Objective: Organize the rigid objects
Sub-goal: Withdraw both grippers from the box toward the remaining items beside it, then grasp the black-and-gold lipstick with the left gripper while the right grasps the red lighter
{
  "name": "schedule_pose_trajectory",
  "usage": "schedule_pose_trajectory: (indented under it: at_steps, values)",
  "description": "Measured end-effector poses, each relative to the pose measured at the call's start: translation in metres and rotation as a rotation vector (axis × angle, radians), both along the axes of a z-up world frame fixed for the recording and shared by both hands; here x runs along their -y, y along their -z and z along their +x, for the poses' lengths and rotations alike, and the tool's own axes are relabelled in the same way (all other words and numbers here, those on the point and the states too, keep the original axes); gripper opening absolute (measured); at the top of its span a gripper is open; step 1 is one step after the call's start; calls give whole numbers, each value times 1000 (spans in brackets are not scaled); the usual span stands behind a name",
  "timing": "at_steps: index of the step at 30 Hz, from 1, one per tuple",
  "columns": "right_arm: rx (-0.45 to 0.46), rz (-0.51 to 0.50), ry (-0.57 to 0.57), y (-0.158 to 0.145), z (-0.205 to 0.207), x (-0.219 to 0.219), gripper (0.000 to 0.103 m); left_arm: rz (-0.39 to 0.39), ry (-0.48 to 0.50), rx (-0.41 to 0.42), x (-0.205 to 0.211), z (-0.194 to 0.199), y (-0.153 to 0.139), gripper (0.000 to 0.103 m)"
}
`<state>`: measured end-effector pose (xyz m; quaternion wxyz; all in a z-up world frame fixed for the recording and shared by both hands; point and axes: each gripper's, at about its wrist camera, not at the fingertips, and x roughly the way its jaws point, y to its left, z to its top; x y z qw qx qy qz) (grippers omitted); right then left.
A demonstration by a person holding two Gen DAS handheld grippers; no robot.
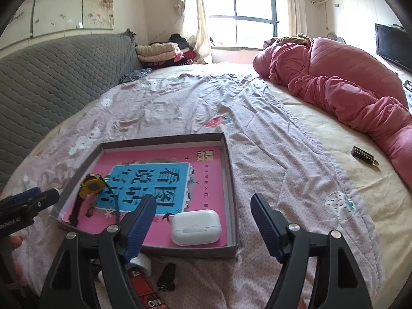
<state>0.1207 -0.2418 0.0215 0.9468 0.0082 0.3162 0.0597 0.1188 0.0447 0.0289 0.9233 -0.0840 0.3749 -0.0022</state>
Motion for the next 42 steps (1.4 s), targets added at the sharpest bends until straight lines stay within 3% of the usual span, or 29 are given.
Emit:
schedule_pose_trajectory:
  at_steps: [17,30,42]
  values:
    - [-8,29,40,17,-53,6,76,-1,19,-58,7,-48,25,80]
    - [-72,-6,-57,31,-70,-14,76,18,90,-100,22,-62,33,80]
    - [-149,-45,-125,48,-68,-26,76,63,230,-181,29,-48,59,80]
